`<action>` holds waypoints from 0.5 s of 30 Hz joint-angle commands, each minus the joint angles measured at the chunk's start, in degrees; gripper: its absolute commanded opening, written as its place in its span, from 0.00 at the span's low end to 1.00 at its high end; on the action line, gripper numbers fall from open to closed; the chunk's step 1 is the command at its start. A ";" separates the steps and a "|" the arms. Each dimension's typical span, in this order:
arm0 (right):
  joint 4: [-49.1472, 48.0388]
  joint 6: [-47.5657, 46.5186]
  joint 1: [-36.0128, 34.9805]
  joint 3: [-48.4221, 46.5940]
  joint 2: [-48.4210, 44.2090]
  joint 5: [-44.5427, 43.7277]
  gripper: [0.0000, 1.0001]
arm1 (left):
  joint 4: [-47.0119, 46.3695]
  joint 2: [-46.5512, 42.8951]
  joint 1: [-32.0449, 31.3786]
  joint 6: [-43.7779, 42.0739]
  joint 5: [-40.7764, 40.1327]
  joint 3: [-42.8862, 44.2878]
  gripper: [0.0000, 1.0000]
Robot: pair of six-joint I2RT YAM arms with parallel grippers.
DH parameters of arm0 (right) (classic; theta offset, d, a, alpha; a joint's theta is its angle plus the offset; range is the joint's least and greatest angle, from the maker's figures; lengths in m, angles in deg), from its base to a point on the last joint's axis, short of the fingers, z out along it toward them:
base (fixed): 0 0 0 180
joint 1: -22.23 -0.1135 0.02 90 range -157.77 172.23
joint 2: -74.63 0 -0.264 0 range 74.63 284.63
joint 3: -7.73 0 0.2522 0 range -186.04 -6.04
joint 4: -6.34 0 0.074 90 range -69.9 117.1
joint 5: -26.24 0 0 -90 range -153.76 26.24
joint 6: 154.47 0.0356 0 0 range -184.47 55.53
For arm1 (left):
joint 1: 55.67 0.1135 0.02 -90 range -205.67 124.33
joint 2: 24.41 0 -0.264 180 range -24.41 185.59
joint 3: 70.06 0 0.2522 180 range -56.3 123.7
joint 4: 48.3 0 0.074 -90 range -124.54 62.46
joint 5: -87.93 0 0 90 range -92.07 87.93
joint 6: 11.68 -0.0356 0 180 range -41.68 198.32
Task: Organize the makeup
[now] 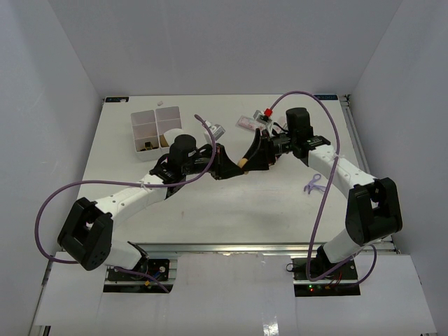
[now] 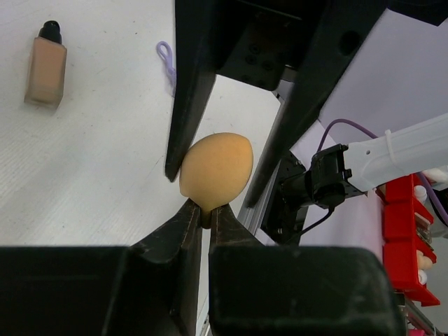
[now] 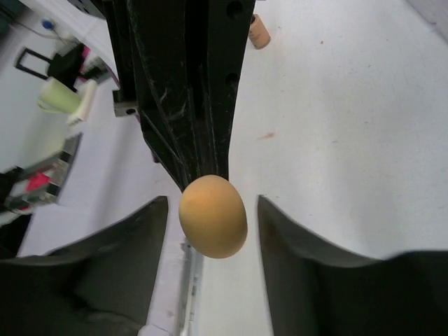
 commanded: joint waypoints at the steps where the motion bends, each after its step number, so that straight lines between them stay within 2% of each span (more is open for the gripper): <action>1: 0.11 -1.79 -0.43 0.20 -2.49 -2.24 0.75 | 0.77 -1.30 -0.05 -1.52 -2.01 2.03 0.00; 3: 3.55 -5.50 -0.22 -1.46 -3.13 -5.92 0.90 | 1.62 -1.76 -0.04 -2.15 -3.38 1.69 0.00; 6: 8.39 -9.09 0.93 -4.12 -3.12 -10.20 0.90 | 3.76 -2.14 0.17 -2.84 -4.69 1.17 0.00; 10: 8.69 -9.31 4.30 -5.12 -4.52 -14.85 0.90 | 7.47 -2.65 1.89 -3.19 -7.44 0.83 0.00; 15: 8.70 -12.39 7.61 -1.19 -9.57 -19.02 0.90 | 13.56 -4.37 10.53 -2.94 -8.25 1.36 0.00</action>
